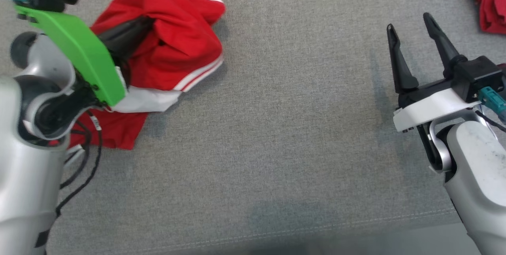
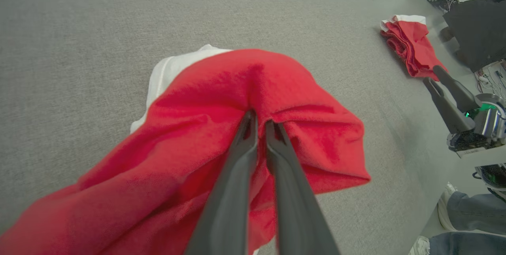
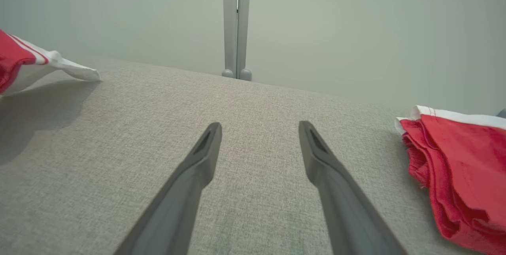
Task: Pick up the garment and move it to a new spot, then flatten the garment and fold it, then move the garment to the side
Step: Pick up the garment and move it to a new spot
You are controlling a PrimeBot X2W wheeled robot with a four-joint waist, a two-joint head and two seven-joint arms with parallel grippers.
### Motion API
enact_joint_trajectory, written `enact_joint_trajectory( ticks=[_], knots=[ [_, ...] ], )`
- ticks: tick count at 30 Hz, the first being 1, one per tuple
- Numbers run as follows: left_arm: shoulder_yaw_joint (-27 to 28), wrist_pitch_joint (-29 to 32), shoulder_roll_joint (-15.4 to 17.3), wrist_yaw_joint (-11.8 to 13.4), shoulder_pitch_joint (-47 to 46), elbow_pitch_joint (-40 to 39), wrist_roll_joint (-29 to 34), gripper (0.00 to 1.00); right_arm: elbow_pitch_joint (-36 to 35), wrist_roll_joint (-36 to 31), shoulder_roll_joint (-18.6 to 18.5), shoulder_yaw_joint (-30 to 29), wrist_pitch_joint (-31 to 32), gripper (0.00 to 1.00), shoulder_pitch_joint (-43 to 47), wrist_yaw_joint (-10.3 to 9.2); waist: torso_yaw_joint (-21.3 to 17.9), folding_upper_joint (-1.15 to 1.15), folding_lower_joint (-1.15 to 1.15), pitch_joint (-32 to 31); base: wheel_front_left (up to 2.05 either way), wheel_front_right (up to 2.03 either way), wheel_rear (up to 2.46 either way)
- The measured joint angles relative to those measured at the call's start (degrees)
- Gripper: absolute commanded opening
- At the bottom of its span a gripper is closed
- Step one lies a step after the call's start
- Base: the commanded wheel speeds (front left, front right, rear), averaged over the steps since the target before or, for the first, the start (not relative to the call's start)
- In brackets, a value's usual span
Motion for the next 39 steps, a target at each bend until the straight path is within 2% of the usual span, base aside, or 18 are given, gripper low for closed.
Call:
enact_joint_trajectory(
  ticks=[8,13,21,24,28,39],
  knots=[
    [-8.87,-2.04,-6.89,-0.15,0.37,-2.31,2.44,0.00,3.30,0.55,2.58,1.60,-0.05,1.00,3.05,0.01,-1.53,0.00,0.00,-6.27,0.00,0.00,0.00],
    [-13.68,-2.76,-9.89,-0.16,2.91,-2.33,2.80,0.00,4.66,1.08,3.92,2.33,-0.47,1.00,4.98,0.02,-3.62,0.00,0.00,-9.92,0.00,0.00,0.00],
    [-21.85,-4.91,-13.79,-0.16,11.27,0.01,4.78,0.00,5.81,1.76,3.76,1.66,-0.48,1.00,9.64,0.00,-8.32,0.00,0.00,-13.84,0.00,0.00,0.00],
    [-24.31,-6.41,-16.18,-0.18,13.62,0.75,4.89,0.00,5.93,2.24,2.75,0.82,-0.48,1.00,11.04,-0.34,-9.30,0.00,0.00,-15.11,0.00,0.00,0.00],
    [-25.96,-8.80,-16.16,-0.35,14.07,2.07,6.79,0.00,5.90,2.31,2.37,0.29,-0.49,1.00,11.74,-0.49,-9.60,0.00,0.00,-16.24,0.00,0.00,0.00],
    [-24.90,-14.17,-15.60,-0.36,13.74,6.55,9.78,0.00,4.98,2.30,2.79,1.31,-0.54,1.00,11.74,-0.42,-9.12,0.00,-0.01,-15.97,0.00,0.00,0.00]
  ],
)
